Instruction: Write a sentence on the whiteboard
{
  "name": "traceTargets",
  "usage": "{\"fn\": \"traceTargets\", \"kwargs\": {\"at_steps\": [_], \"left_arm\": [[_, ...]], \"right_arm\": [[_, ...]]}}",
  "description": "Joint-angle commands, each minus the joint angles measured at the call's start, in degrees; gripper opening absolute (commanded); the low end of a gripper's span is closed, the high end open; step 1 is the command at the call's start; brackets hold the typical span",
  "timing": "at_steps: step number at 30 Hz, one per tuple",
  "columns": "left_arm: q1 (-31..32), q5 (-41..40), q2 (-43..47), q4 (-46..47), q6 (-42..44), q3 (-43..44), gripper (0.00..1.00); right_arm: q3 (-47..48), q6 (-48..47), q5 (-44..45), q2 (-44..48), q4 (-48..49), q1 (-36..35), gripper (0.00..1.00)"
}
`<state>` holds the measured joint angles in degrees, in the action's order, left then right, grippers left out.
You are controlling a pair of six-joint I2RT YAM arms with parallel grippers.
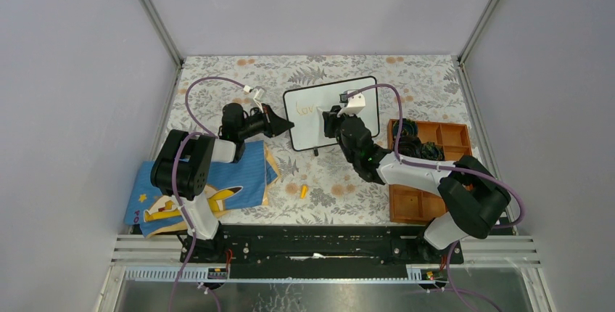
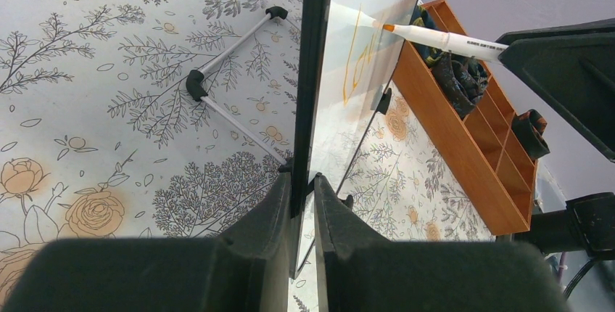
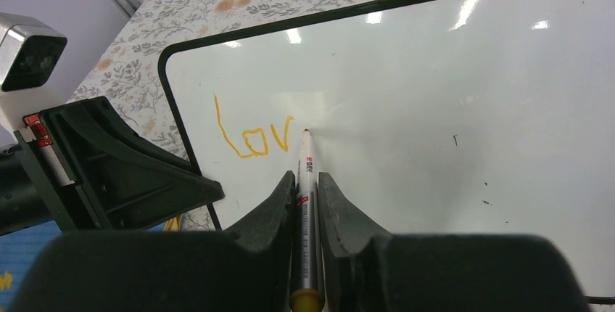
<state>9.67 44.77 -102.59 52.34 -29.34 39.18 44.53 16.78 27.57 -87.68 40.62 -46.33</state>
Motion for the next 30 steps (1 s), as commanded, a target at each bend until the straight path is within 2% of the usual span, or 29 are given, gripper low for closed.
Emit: {"fn": "traceTargets", "kwargs": {"at_steps": [1,13,30], "left_arm": [[0.43,-0.90,0.38,-3.07,1.88,0.06,0.00],[0.41,-0.84,0.41,-3.03,1.92,0.13,0.00],[0.52,-0.84,0.34,-3.18,1.92,0.24,0.00]], "right_arm": [[2.20,-0.37,3.89,0.56,0.87,1.41,0.00],[3.81,-1.83,4.17,0.43,1.18,1.65,0.00],[4.36,-0.75,-1.20,-0.74,0.57,1.68,0.00]]}}
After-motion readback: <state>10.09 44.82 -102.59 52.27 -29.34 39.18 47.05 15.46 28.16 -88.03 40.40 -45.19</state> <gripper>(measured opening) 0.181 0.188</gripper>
